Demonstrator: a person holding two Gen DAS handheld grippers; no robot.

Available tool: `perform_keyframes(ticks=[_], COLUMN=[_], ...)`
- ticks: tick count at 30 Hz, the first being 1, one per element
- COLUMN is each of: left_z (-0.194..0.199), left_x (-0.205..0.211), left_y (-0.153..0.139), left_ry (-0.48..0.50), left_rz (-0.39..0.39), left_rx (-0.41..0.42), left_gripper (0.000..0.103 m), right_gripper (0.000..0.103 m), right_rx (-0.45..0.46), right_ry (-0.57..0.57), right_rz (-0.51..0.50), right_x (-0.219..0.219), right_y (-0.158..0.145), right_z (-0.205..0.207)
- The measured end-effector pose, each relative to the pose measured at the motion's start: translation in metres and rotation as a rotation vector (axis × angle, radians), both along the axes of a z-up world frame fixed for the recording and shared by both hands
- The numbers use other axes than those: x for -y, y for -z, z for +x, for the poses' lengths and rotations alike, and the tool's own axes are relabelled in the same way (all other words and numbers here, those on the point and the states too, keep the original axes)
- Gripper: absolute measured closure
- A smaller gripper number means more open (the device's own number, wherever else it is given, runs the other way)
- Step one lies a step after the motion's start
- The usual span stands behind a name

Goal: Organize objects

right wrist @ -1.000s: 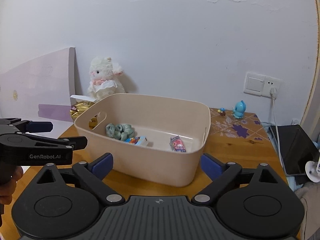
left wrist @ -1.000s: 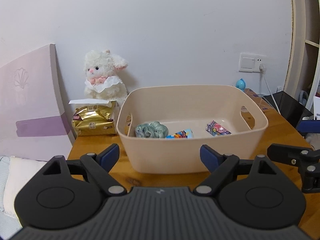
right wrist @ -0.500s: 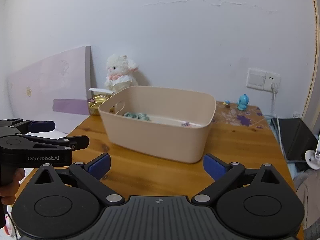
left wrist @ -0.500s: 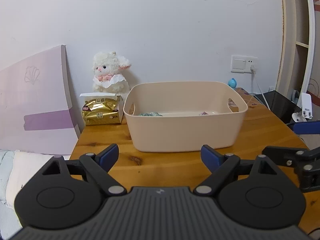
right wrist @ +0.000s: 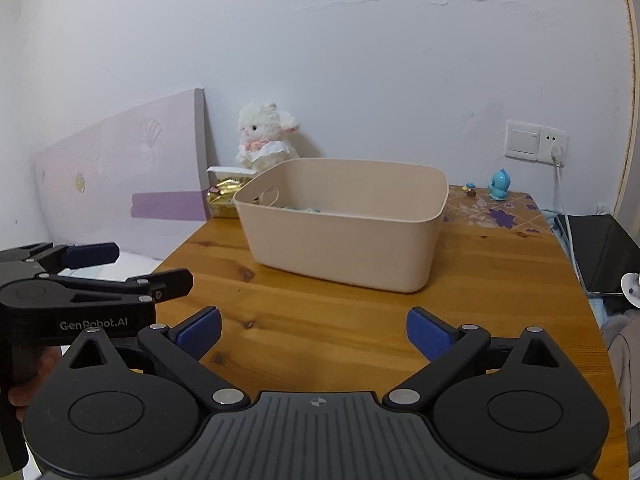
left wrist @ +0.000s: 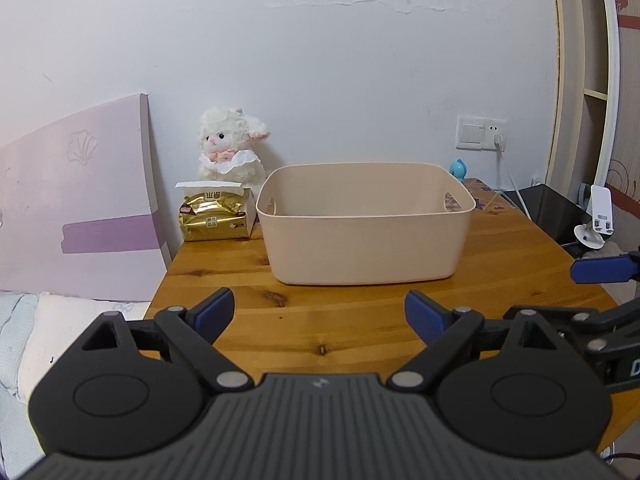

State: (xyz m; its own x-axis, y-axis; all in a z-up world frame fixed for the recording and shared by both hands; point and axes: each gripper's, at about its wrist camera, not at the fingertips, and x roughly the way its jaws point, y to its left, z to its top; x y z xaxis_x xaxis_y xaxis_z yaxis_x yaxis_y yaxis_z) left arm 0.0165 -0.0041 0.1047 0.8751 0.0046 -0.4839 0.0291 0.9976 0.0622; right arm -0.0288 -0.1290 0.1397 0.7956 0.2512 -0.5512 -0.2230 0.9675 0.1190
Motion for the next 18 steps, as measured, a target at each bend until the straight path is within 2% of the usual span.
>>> perform_keyframes(ticks=[18], left_z=[-0.028], left_x=[-0.007], left_y=[0.001], left_ry=[-0.009], left_rz=[0.013], left_rx=[-0.014], left_gripper=[0.01], right_gripper=[0.002], right_rx=[0.002], right_ry=[0.028], right_rz=[0.004], right_x=[0.01], right_y=[-0.003], right_z=[-0.025])
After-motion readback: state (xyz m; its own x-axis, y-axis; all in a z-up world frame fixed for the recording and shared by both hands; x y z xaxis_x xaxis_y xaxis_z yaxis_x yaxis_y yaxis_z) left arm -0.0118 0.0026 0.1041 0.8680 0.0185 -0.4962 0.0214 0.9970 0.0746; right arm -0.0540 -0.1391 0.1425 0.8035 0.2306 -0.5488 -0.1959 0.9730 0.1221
